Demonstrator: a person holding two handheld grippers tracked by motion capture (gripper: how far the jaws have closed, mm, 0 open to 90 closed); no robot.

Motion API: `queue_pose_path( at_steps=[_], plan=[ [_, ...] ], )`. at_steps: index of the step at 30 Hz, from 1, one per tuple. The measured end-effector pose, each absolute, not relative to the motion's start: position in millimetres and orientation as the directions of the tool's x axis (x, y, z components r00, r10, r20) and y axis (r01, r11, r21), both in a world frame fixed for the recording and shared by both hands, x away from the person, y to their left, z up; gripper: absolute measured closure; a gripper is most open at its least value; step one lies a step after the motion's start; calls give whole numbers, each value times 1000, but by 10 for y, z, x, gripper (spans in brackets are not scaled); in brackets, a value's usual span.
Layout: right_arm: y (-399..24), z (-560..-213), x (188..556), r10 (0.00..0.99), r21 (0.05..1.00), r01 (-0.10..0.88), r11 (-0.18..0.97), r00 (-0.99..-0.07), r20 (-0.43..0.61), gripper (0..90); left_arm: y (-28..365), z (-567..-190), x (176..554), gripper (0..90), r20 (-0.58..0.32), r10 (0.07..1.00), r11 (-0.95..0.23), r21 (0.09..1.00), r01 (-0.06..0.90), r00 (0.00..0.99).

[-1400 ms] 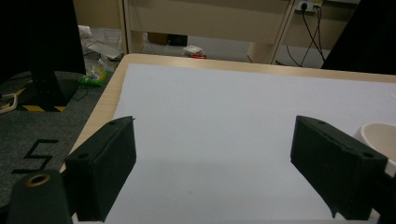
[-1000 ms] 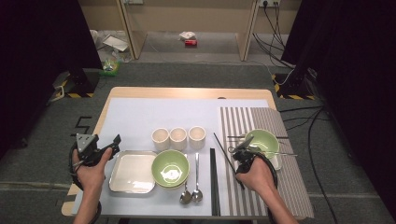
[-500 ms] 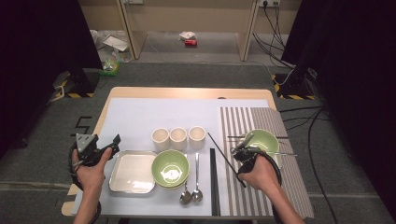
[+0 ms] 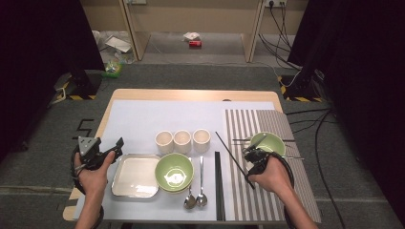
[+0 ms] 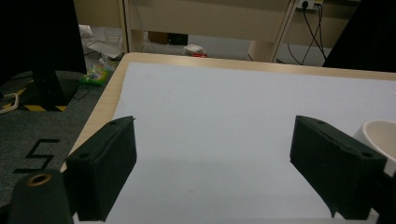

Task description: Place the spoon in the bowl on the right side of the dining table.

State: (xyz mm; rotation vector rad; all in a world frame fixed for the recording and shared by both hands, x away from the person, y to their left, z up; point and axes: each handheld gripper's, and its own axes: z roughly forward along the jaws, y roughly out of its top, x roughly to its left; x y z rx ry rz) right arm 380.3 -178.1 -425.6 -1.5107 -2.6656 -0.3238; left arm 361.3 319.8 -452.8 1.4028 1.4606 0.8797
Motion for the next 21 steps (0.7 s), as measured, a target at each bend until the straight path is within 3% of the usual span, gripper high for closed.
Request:
queue_pose_path(
  at_steps=[21],
  plan=[
    [-1827, -4158, 3811, 824, 213, 832, 512, -546, 150, 862, 3191, -4530, 3616, 136, -126, 991, 100, 931, 352, 50]
  ],
)
